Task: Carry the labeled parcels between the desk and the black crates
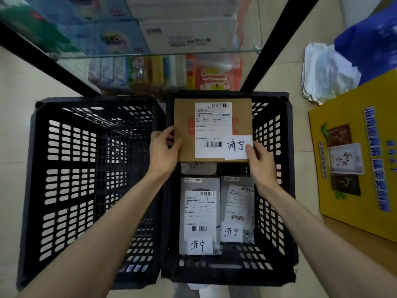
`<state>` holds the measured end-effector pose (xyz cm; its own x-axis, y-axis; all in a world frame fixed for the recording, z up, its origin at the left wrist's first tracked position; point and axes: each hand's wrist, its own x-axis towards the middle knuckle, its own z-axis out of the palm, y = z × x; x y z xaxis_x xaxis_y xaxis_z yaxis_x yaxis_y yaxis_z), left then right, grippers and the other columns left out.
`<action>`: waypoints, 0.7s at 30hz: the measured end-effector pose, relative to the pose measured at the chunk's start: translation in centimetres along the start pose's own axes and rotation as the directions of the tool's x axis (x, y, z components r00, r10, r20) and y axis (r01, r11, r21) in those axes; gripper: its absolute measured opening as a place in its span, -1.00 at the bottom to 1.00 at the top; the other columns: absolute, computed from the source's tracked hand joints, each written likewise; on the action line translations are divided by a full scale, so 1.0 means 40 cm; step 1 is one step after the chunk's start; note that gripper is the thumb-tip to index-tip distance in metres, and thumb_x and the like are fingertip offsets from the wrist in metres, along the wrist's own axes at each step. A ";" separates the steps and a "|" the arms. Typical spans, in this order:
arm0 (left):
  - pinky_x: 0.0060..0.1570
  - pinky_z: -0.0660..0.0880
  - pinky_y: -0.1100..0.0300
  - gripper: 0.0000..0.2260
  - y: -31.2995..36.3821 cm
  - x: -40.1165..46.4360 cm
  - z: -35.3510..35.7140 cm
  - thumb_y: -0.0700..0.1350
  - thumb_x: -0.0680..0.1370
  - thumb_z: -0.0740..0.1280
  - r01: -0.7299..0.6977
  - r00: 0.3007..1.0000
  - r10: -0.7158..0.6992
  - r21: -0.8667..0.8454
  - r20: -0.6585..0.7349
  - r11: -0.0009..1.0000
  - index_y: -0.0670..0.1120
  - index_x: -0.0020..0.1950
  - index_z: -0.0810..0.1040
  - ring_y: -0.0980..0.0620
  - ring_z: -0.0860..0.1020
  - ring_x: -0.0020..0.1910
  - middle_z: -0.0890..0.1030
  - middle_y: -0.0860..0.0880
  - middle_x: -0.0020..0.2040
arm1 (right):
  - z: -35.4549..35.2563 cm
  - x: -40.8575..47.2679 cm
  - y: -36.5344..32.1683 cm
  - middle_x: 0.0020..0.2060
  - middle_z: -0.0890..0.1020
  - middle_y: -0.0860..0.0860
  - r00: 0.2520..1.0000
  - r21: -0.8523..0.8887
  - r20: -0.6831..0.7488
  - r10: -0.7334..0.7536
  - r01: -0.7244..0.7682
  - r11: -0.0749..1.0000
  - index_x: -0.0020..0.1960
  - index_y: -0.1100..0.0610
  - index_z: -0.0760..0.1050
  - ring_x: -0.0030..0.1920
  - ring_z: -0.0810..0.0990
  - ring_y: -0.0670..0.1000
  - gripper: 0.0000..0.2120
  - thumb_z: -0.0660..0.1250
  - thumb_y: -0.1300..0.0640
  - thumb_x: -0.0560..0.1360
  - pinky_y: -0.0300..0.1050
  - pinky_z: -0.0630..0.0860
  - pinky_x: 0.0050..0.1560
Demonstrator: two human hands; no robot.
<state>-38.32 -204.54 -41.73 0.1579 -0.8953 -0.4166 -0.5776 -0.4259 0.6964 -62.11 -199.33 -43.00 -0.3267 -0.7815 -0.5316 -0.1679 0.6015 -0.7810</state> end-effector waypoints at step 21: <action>0.49 0.31 -0.14 -0.52 0.026 -0.034 0.006 -0.05 0.69 0.21 -0.538 0.838 0.428 0.639 0.338 0.550 -0.29 0.53 0.33 -0.20 0.25 0.57 0.31 -0.23 0.57 | 0.044 -0.019 -0.070 0.58 0.20 0.12 0.808 -0.677 0.470 -0.354 0.588 0.442 0.48 0.13 0.35 0.59 0.12 0.12 -0.62 0.08 0.06 0.71 0.10 0.02 0.58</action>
<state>-39.32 -203.72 -40.59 -0.3854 -0.8885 -0.2490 -0.9142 0.3310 0.2337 -59.74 -200.72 -41.01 0.2330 -0.9226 -0.3074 -0.8964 -0.0811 -0.4358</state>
